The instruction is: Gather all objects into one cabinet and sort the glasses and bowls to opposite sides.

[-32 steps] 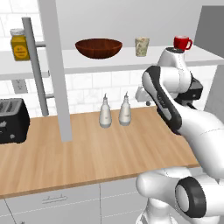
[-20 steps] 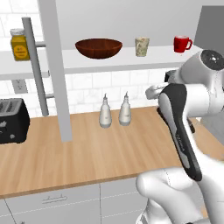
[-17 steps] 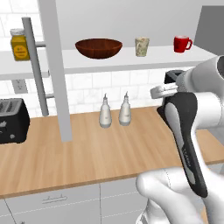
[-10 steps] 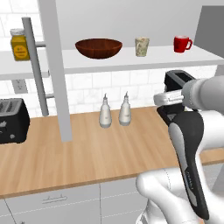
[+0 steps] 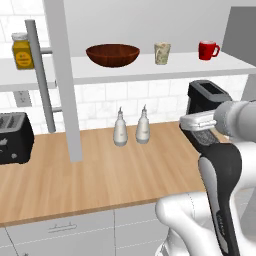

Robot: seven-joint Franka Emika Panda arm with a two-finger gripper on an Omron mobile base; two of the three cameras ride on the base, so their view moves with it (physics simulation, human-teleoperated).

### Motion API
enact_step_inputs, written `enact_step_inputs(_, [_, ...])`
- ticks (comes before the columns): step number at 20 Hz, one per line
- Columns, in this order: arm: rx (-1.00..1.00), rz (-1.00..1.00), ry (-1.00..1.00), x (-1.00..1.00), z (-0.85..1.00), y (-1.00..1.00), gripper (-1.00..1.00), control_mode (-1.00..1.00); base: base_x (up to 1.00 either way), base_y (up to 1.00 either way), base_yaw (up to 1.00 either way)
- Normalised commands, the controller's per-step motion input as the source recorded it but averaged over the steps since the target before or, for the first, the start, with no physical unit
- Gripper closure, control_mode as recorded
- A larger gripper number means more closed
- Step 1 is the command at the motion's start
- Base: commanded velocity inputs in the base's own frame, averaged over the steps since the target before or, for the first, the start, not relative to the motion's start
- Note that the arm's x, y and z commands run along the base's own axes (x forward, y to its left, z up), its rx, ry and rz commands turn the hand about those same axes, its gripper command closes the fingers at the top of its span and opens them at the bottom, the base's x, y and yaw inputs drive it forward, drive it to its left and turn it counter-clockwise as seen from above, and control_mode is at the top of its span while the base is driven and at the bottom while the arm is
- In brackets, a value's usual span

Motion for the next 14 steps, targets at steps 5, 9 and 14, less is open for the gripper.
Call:
enact_step_inputs(5, [0.0,0.0,-0.02,-0.11,-0.01,0.0,-1.0,-1.0,0.0,0.0,0.0])
enact_step_inputs(9, [0.0,0.0,0.03,-0.16,0.04,0.0,-1.0,-1.0,0.0,0.0,0.0])
enact_step_inputs(14, [0.0,0.0,0.02,-0.55,0.01,0.0,-1.0,-1.0,0.0,0.0,0.0])
